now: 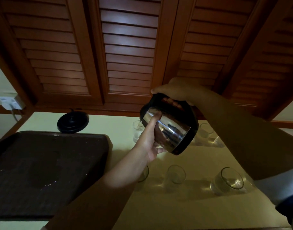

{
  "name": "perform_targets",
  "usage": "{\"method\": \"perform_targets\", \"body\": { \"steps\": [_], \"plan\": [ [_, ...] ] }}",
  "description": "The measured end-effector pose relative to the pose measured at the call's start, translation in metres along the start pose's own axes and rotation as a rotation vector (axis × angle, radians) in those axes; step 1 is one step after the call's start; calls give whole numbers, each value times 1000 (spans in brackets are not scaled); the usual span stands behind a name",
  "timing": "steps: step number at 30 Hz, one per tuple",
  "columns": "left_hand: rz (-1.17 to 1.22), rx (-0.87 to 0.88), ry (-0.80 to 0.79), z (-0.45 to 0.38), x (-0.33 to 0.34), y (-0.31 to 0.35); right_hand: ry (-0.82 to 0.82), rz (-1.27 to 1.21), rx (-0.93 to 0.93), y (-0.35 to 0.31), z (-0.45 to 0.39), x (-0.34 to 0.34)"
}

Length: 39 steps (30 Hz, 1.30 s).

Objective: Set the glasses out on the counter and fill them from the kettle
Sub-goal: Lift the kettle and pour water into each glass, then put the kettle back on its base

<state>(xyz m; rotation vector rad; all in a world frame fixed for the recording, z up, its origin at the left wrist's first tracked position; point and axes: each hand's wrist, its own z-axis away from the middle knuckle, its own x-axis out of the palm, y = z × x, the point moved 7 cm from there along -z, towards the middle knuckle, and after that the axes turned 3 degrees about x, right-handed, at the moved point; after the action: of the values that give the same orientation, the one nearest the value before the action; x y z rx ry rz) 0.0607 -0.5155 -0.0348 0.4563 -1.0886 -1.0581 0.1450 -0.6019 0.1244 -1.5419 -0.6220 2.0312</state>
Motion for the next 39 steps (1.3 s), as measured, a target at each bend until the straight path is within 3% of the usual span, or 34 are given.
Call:
{"method": "perform_targets", "body": {
  "steps": [20, 32, 39],
  "plan": [
    [-66, 5, -23, 1, -4, 4, 46, -28, -4, 6, 5, -1],
    [-275, 89, 26, 12, -1, 12, 139, -450, -80, 69, 36, -14],
    [-428, 308, 95, 41, -8, 38, 242, -703, -241, 75, 61, -17]
  ]
}}
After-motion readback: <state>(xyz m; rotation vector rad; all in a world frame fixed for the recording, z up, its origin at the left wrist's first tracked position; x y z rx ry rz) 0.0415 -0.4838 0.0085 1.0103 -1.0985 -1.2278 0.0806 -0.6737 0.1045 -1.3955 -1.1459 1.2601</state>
